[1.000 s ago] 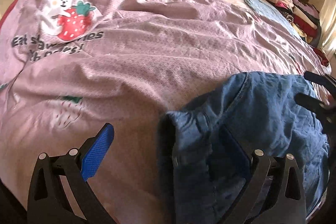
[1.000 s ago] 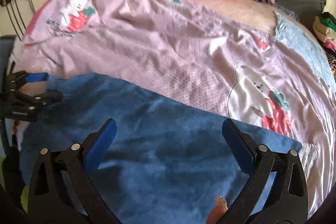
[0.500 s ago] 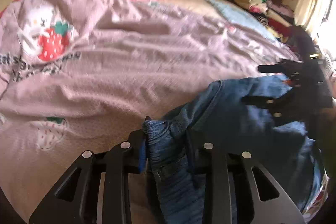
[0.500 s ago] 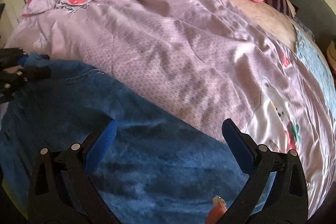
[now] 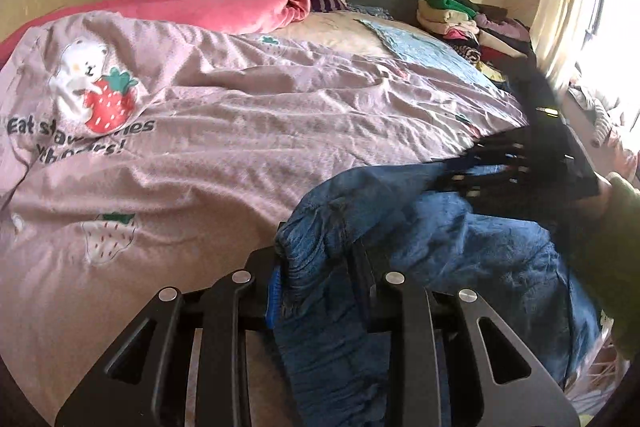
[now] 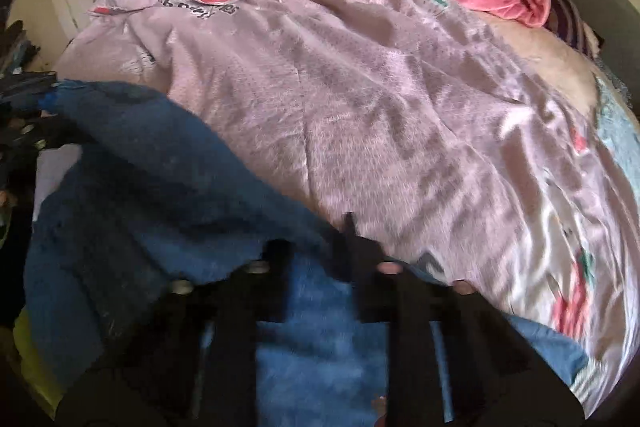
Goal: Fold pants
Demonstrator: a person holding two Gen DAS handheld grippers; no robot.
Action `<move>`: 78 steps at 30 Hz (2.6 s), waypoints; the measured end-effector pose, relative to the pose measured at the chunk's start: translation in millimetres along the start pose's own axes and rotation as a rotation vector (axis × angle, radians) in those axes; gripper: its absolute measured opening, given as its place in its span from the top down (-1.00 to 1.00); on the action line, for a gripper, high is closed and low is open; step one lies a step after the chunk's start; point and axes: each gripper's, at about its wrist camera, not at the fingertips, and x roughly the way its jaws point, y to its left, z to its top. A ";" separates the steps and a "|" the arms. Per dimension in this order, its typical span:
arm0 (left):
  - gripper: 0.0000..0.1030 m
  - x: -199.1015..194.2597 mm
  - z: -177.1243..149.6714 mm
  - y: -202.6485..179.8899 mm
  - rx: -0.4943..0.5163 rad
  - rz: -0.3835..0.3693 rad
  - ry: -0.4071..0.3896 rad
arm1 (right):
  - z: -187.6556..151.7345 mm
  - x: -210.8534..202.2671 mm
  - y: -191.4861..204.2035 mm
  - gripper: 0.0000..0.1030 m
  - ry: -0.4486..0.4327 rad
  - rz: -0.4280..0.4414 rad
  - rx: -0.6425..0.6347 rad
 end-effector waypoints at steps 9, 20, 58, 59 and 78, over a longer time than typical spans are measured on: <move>0.48 -26.2 -10.3 -9.3 0.018 -0.024 -0.033 | -45.1 -78.9 26.1 0.91 -0.139 0.027 0.086; 0.46 -85.1 -54.5 -23.0 0.039 -0.095 -0.077 | -108.9 -140.2 97.9 0.91 -0.190 0.095 0.090; 0.22 -64.3 -127.2 -51.1 0.070 -0.045 0.135 | -171.4 -126.1 166.3 0.46 -0.099 0.247 0.130; 0.22 -64.2 -127.5 -50.5 0.071 -0.047 0.132 | -168.4 -130.8 160.7 0.42 -0.127 0.221 0.151; 0.20 -67.5 -124.0 -54.1 0.068 -0.039 0.137 | -168.6 -108.8 125.9 0.17 -0.051 0.145 0.365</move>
